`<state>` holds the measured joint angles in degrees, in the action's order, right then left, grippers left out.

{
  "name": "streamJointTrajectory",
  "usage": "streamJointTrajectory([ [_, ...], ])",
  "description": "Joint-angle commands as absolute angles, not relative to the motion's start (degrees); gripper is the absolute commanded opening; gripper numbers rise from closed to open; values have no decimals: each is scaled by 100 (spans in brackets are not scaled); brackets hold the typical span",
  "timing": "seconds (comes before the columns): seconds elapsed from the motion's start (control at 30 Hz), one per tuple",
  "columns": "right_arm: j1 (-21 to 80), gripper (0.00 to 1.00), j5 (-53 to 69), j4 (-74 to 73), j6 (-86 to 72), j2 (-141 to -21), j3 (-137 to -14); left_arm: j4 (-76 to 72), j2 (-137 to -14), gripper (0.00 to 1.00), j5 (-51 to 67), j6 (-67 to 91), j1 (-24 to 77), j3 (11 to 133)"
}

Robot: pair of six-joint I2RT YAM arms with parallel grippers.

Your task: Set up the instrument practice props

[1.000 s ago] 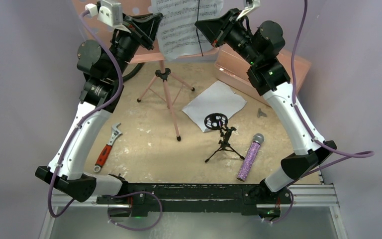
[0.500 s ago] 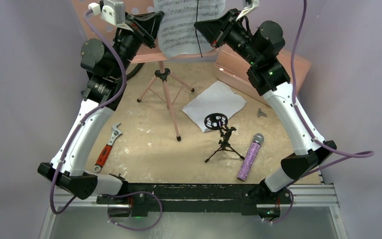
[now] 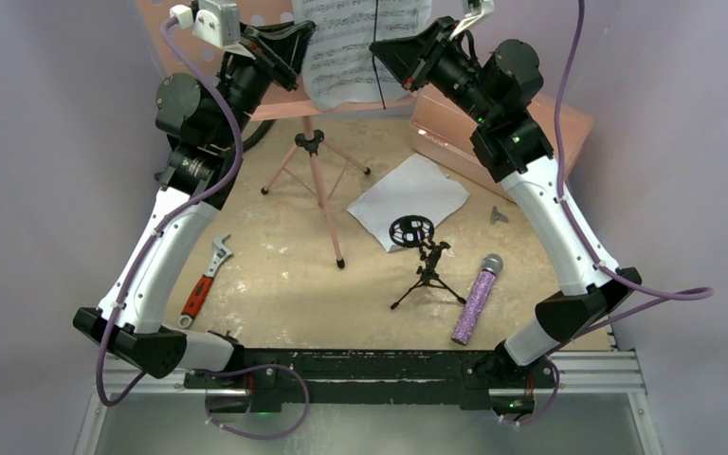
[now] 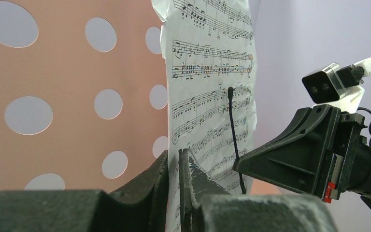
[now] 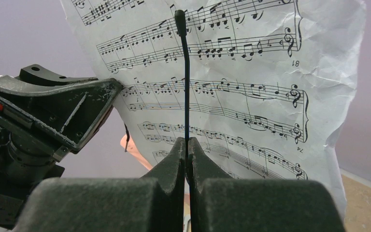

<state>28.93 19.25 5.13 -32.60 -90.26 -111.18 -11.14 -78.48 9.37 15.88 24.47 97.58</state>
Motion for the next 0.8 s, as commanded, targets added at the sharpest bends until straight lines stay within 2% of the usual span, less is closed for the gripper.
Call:
streamJointTrajectory([
  [0.0, 2913, 2, 2053, 985, -3306, -8822, -11199, -1276, -7824, 15, 914, 1553, 2470, 9756],
  [0.1, 2920, 4, 2007, 958, -3292, -8807, -11190, -1249, -7807, 21, 914, 1517, 2472, 9756],
  [0.17, 2916, 9, 1984, 958, -3287, -8790, -11172, -1245, -7792, 24, 906, 1504, 2470, 9756],
  [0.27, 2918, 17, 1986, 958, -3292, -8787, -11162, -1223, -7772, 26, 897, 1475, 2474, 9745],
  [0.57, 2916, 33, 1944, 938, -3214, -8708, -11099, -1103, -7659, 31, 849, 1263, 2470, 9747],
  [0.77, 2921, 46, 1895, 1049, -3053, -8528, -10889, -1112, -7532, 47, 961, 1119, 2470, 9690],
])
